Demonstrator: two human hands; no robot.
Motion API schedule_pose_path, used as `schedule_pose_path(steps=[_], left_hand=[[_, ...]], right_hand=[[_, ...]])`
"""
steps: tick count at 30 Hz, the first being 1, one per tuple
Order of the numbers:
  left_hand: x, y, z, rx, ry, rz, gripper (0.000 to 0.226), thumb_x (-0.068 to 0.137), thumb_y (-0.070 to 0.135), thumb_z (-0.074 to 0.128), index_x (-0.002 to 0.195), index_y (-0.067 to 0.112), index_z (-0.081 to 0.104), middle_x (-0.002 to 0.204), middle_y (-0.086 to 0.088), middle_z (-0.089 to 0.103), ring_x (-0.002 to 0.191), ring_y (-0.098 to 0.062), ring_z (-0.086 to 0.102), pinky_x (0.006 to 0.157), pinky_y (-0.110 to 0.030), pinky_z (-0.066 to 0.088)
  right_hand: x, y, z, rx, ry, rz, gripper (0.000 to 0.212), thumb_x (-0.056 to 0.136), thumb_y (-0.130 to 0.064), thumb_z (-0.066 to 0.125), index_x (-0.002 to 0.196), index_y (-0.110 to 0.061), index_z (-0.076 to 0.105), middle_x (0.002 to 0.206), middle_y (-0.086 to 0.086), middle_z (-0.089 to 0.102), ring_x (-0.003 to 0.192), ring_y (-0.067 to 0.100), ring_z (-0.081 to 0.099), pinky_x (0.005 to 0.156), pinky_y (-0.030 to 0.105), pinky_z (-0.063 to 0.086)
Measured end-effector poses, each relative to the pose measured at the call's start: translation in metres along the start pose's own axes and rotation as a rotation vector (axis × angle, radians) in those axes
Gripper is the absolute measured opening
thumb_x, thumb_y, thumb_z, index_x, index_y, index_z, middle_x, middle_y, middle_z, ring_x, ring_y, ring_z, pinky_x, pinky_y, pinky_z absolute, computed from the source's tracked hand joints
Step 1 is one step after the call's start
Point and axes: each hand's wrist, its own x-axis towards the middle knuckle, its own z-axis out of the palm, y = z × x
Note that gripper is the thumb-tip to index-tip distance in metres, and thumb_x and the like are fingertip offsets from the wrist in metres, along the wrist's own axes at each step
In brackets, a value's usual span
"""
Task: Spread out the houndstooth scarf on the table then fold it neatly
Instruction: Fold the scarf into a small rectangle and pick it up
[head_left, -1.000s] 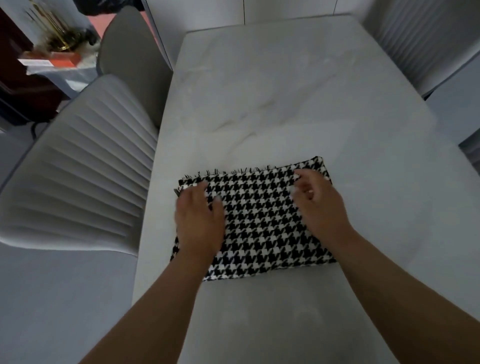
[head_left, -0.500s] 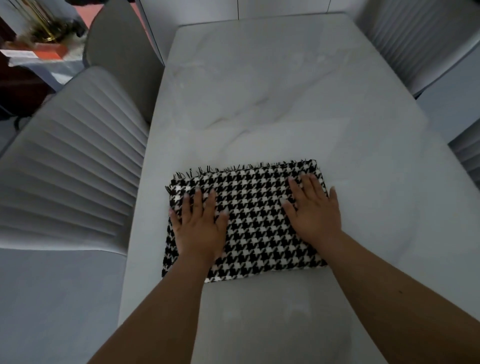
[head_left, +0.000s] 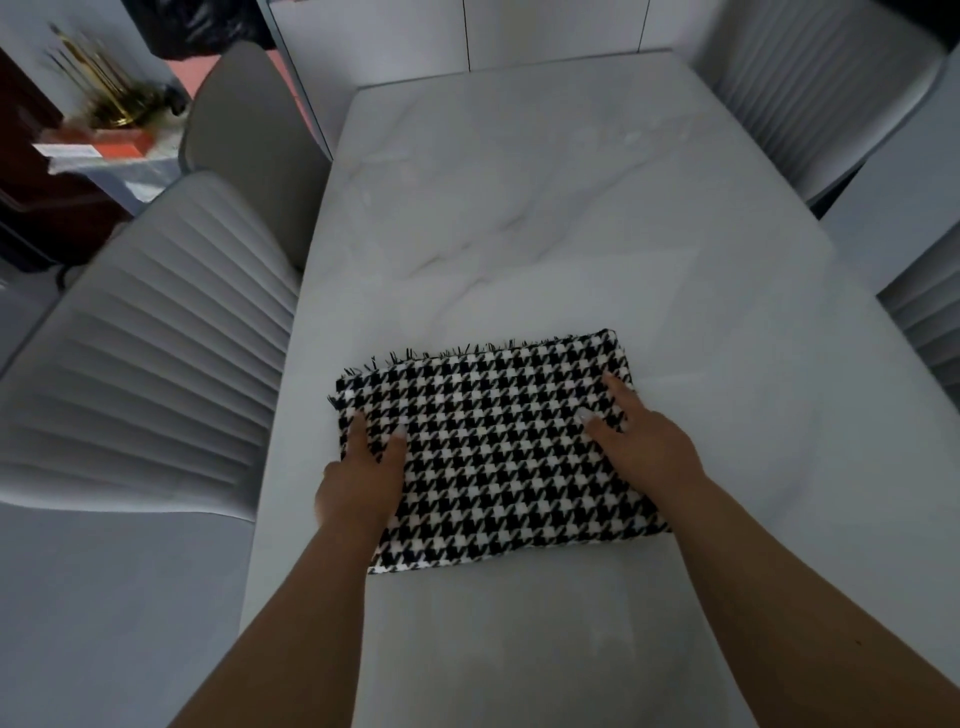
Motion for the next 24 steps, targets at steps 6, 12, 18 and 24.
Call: schedule_pose_path(steps=[6, 12, 18, 24], left_hand=[[-0.013, -0.004, 0.006, -0.486, -0.009, 0.038, 0.058, 0.093, 0.056, 0.046, 0.146, 0.034, 0.036, 0.145, -0.005, 0.048, 0.131, -0.029, 0.045, 0.109, -0.042, 0.036], [-0.033, 0.007, 0.011, -0.625, 0.063, 0.107, 0.047, 0.090, 0.053, 0.055, 0.130, 0.030, 0.057, 0.131, -0.001, 0.060, 0.118, -0.020, 0.056, 0.103, -0.037, 0.043], [-0.064, 0.018, 0.009, -0.636, 0.039, 0.238, 0.041, 0.093, 0.046, 0.054, 0.129, 0.026, 0.059, 0.131, 0.001, 0.059, 0.118, -0.016, 0.053, 0.093, -0.027, 0.039], [-0.109, 0.016, -0.005, -0.622, 0.034, 0.359, 0.039, 0.093, 0.045, 0.055, 0.126, 0.026, 0.061, 0.129, 0.002, 0.060, 0.109, -0.010, 0.051, 0.092, -0.026, 0.037]], right_hand=[[-0.011, 0.012, -0.002, 0.167, 0.044, -0.065, 0.059, 0.095, -0.048, 0.044, 0.149, -0.037, 0.020, 0.153, -0.008, 0.031, 0.133, 0.016, 0.041, 0.095, 0.016, 0.028], [-0.033, 0.026, -0.018, 0.242, 0.175, -0.055, 0.051, 0.096, -0.045, 0.045, 0.145, -0.040, 0.032, 0.151, -0.005, 0.036, 0.131, 0.016, 0.043, 0.099, 0.019, 0.029], [-0.080, 0.040, -0.037, 0.315, 0.298, -0.006, 0.046, 0.096, -0.041, 0.048, 0.141, -0.041, 0.039, 0.148, -0.008, 0.040, 0.129, 0.014, 0.045, 0.100, 0.019, 0.030], [-0.151, 0.049, -0.050, 0.365, 0.407, 0.044, 0.045, 0.096, -0.040, 0.050, 0.140, -0.041, 0.041, 0.146, -0.009, 0.043, 0.127, 0.013, 0.047, 0.095, 0.015, 0.030]])
